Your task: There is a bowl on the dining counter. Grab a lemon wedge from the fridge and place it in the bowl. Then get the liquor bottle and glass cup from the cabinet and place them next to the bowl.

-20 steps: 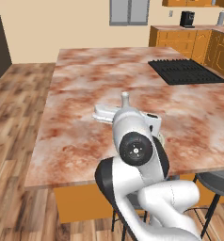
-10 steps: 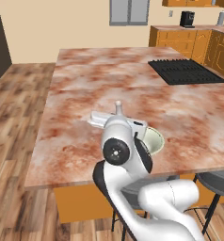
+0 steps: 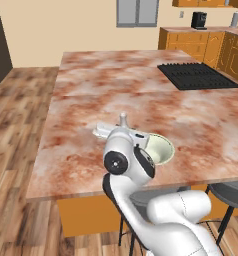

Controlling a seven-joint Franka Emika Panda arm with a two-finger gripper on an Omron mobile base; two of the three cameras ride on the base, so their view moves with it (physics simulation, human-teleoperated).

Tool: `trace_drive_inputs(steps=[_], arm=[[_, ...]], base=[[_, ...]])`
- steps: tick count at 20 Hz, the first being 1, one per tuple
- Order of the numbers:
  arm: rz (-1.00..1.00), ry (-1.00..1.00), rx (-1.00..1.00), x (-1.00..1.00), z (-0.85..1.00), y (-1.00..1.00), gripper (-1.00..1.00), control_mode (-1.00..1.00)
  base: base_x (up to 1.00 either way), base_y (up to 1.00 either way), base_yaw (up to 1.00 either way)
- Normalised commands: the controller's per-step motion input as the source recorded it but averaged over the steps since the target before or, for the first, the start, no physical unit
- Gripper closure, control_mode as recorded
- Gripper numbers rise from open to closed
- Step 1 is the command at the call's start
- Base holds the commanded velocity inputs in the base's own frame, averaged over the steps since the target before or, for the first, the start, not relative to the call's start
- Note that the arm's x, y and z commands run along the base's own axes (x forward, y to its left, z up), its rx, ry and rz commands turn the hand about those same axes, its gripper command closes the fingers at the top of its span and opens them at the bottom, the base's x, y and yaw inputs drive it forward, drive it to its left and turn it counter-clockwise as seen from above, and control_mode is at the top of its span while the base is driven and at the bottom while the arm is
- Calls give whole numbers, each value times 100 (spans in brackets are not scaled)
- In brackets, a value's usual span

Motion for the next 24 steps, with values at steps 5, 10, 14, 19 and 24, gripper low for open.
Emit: trace_drive_inputs(steps=[5,10,14,19,24], arm=[[-7,0,0,46,-28,0,100,-100],[-7,0,0,24,-31,0,100,-100],[-8,0,0,20,-31,0,100,-100],[-5,0,0,9,-22,-3,100,-100],[-1,0,0,0,-12,-14,100,-100]], base=[[0,0,0],[0,0,0],[0,0,0],[0,0,0],[0,0,0]])
